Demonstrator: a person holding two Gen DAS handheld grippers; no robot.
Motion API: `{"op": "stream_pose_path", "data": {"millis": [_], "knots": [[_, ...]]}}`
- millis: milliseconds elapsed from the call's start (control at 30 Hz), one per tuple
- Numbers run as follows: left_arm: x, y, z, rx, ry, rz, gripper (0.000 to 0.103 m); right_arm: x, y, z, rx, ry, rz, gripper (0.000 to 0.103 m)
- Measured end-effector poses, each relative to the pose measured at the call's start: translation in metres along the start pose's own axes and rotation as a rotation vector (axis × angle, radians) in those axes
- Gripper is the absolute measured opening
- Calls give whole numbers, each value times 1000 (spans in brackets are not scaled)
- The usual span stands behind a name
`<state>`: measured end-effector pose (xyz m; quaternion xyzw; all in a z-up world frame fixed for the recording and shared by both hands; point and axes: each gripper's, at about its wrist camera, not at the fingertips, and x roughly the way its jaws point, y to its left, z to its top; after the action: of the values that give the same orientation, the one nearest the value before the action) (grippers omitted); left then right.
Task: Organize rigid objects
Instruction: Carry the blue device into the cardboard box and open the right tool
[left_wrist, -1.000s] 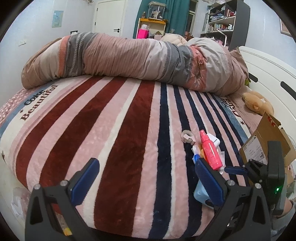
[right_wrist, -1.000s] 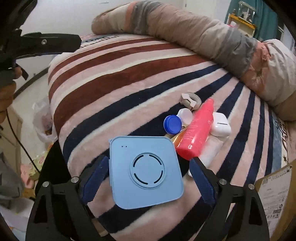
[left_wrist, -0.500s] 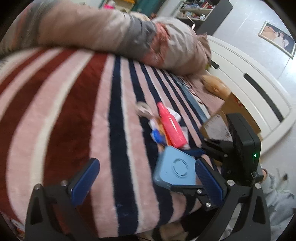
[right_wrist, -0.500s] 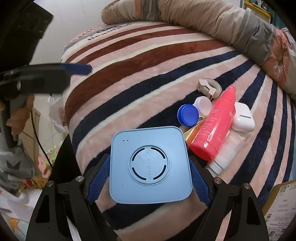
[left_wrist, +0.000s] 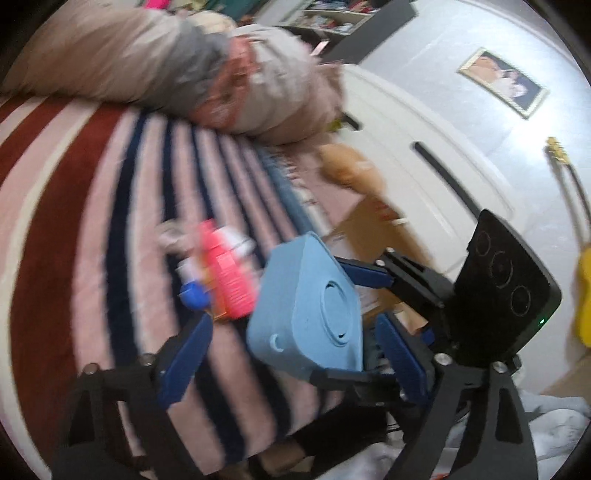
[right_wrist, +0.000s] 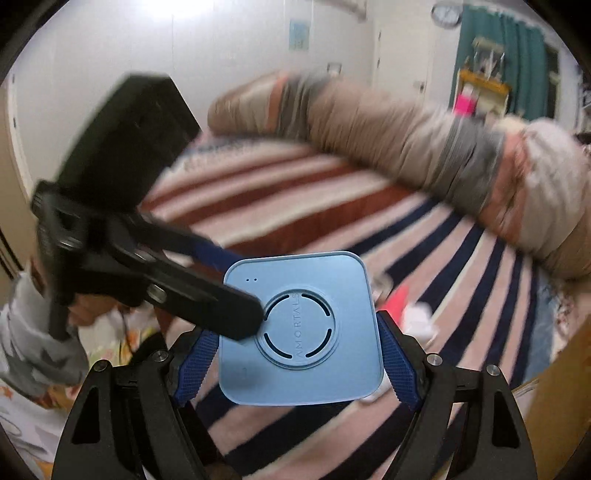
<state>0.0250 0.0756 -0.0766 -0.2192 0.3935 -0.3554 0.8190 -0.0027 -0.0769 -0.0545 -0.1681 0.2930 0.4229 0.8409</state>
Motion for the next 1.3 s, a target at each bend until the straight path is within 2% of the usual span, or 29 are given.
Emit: {"op": "stream_pose_path", "data": {"millis": [100,167,267,367,467,600,733,933,1000,1067,1133,1167,1233,1300], "knots": [[3,-28,15,51,-6,-52,66,-33,-5,7,14,-88,-31,79],[10,-50,28,95,-12,-50,45,-51,-11,7,18,-124,-74,79],[26,-84,46,173,-11,-28,38,-80,-29,-1,53,-172,-121,79],[46,-121,58,260,5,-16,36,-110,-50,-14,107,-203,-158,79],[80,-155,68,338,53,-12,36,-137,-72,-31,166,-219,-217,79],[131,-190,76,419,143,-16,36,-166,-107,-61,284,-224,-242,79],[174,-210,72,472,252,3,36,-178,-131,-88,359,-157,-277,79],[214,-219,64,494,350,56,36,-169,-161,-112,434,-31,-247,79],[220,-217,62,489,369,73,38,-165,-164,-113,443,-9,-255,79],[225,-216,63,484,370,89,47,-163,-166,-114,453,18,-273,79],[222,-213,65,478,357,97,51,-160,-169,-116,464,36,-288,80],[219,-213,66,473,346,98,58,-161,-170,-117,470,44,-294,84],[211,-211,69,460,315,110,64,-161,-170,-116,470,47,-304,87],[200,-208,72,450,287,109,64,-161,-169,-115,460,50,-312,87]]}}
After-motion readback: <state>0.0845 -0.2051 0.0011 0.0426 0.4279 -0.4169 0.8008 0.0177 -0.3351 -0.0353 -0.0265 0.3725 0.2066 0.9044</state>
